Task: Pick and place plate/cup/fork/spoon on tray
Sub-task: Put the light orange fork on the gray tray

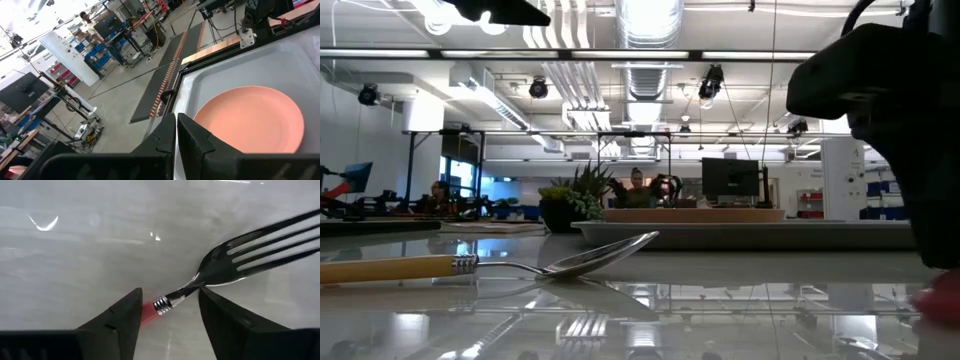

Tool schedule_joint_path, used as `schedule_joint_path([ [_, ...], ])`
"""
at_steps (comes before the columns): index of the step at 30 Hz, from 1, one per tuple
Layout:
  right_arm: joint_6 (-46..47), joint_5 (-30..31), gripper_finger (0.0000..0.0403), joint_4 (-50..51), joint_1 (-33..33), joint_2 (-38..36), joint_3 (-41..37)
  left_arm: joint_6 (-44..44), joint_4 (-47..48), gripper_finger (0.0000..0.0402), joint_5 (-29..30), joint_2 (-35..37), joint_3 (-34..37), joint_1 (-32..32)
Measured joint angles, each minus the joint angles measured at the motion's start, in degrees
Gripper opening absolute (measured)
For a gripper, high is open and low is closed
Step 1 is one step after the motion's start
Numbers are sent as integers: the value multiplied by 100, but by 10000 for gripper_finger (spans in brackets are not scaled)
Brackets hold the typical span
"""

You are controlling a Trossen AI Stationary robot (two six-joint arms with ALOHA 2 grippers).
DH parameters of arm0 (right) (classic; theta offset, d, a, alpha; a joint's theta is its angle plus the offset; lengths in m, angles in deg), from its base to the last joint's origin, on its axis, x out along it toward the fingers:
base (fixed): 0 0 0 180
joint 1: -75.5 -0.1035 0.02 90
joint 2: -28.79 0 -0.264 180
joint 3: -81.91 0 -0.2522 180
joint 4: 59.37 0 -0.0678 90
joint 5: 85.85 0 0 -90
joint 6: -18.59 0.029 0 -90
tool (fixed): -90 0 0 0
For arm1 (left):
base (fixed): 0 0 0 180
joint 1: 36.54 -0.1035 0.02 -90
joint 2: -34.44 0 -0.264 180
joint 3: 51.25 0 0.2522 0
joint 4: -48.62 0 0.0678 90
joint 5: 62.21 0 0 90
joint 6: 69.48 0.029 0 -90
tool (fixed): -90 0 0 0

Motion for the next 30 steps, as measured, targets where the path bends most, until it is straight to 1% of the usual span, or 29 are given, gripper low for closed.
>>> schedule_joint_path([
  [11, -341, -17, 69, 55, 0, 7, -2, -10, 1, 0, 0, -4, 0, 0],
  [16, -460, 20, 29, -42, 0, 7, -2, -17, 2, 0, 0, -4, 0, 0],
  [18, -486, 30, 20, -69, 0, -1, 0, -22, 1, 0, -2, -4, 0, 0],
  [22, -562, 36, 19, -83, 2, -90, -1, -23, 1, 0, -2, -4, 0, 0],
  [30, -884, 45, 19, -25, -11, -601, 0, -23, 1, 0, -2, -4, 0, 0],
])
